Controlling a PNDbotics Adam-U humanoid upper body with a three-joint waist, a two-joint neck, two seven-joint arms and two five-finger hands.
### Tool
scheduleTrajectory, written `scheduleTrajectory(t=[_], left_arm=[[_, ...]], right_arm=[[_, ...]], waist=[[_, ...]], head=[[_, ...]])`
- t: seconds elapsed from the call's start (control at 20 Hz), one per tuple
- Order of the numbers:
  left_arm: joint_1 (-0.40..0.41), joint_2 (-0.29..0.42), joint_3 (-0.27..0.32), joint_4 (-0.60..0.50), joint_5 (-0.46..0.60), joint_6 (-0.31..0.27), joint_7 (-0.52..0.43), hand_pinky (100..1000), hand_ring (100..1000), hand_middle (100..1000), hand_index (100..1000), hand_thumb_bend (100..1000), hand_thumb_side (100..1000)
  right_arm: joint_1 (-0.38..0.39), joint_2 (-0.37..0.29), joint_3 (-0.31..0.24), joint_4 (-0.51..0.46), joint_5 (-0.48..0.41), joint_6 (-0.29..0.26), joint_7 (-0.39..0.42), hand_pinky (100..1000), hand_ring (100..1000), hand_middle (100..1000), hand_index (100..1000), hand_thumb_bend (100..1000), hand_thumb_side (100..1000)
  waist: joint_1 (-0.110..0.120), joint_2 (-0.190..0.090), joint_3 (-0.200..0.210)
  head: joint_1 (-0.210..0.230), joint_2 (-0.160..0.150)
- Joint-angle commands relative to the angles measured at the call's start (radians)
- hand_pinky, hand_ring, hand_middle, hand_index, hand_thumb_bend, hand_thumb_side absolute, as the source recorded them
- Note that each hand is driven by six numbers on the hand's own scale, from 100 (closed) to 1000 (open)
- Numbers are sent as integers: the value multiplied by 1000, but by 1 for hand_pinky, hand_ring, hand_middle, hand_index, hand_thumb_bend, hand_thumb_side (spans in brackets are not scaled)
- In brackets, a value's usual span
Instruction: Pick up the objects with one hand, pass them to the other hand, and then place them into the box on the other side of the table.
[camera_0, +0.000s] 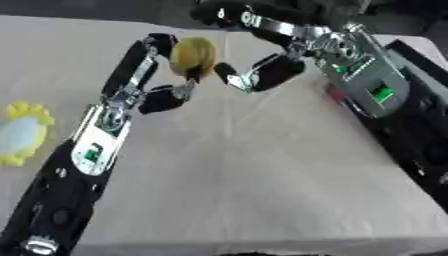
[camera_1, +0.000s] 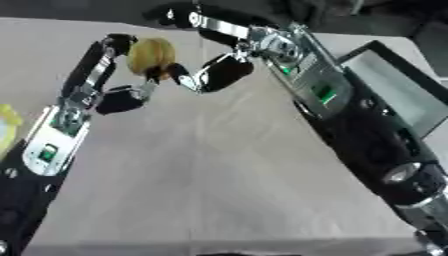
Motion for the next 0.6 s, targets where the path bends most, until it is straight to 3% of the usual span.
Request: scheduleTrajectory(t=[0.05,0.6], left_arm=[[-25,-4,-5,-23,-8,-29,34,627,511,486,595,100,280],[-25,-12,-32,-20,-6,-98,52,628,512,487,594,100,265]], right_arm=[[-22,-8,-4,9,21,4,-2,1000,1000,1000,999,100,100],[-17,-22,-3,21,15,10,-26,1000,1000,1000,1000,100,149]], waist=[[5,-15,2],[4,-7,15]], head=[[-10,-1],[-35,-10]])
